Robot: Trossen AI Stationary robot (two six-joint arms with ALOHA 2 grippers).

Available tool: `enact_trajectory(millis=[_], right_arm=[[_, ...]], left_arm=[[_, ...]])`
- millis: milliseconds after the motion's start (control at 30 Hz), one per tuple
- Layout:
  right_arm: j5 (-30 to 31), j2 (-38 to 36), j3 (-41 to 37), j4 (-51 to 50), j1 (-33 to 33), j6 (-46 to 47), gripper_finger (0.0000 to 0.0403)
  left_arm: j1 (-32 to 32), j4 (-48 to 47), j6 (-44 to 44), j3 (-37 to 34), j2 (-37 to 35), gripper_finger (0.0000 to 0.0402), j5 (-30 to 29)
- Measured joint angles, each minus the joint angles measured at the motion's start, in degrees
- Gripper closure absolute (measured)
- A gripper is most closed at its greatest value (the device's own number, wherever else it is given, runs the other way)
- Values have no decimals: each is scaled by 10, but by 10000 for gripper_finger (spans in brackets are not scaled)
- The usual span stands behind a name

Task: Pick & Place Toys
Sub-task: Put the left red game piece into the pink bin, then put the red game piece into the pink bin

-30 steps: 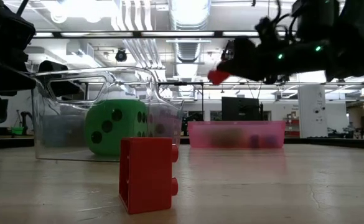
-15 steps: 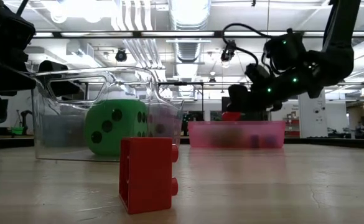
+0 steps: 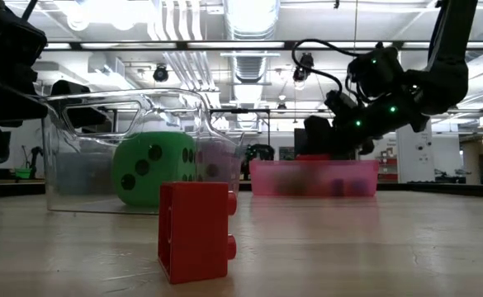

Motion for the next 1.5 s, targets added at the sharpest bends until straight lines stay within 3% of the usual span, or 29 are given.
enact_trajectory(millis=[167,333,633,867,1067,1233,1500], right_arm=[[-12,0,2,1,0,2,55],[-29,-6,7,2,2,0,29],[-101,-51,19,2,47,1,40],[-166,-68,32,-7,142,13,75],[-166,-64,66,-43,265,56,107],[-161,-40,140,-146,373,62,119],[-73,54,300,-326,480,123,119]], left_arm=[[0,0,0,0,0,26,0],[0,0,0,0,0,26,0],[0,0,0,0,0,26,0],[0,0,-1,0,0,26,0],[0,0,-1,0,0,26,0],[0,0,-1,0,0,26,0],[0,0,-1,0,0,26,0]])
